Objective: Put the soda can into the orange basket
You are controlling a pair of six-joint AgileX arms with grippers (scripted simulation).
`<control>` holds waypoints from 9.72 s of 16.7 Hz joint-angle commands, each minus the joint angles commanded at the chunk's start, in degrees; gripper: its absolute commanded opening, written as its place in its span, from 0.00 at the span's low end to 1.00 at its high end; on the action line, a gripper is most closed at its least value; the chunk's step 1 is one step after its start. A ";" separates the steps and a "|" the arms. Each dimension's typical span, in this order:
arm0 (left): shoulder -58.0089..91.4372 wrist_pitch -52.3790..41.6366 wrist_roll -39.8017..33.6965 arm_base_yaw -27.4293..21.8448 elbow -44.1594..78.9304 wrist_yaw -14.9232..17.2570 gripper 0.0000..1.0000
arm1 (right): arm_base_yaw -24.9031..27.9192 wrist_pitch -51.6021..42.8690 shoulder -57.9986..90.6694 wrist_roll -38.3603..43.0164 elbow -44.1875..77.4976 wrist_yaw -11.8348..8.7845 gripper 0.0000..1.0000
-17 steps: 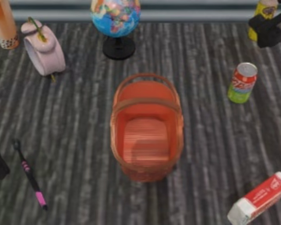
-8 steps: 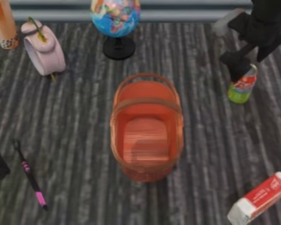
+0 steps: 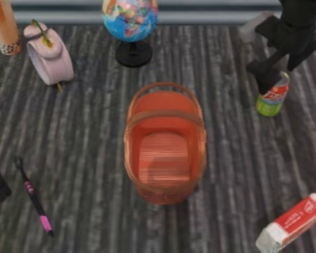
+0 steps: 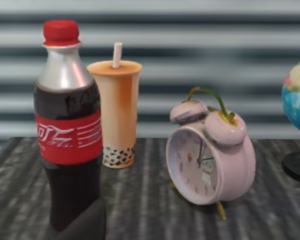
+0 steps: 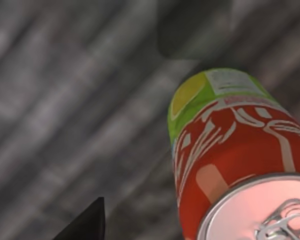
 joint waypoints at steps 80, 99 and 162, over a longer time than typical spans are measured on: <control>0.00 0.00 0.00 0.00 0.00 0.00 1.00 | 9.15 152.13 -17.00 33.25 -77.83 -63.24 0.00; 0.00 0.00 0.00 0.00 0.00 0.00 1.00 | 9.15 152.13 -17.00 33.25 -77.83 -63.24 1.00; 125.38 -79.37 66.90 -40.90 114.78 0.16 0.32 | -10.37 84.47 -148.02 31.64 -142.43 -0.40 1.00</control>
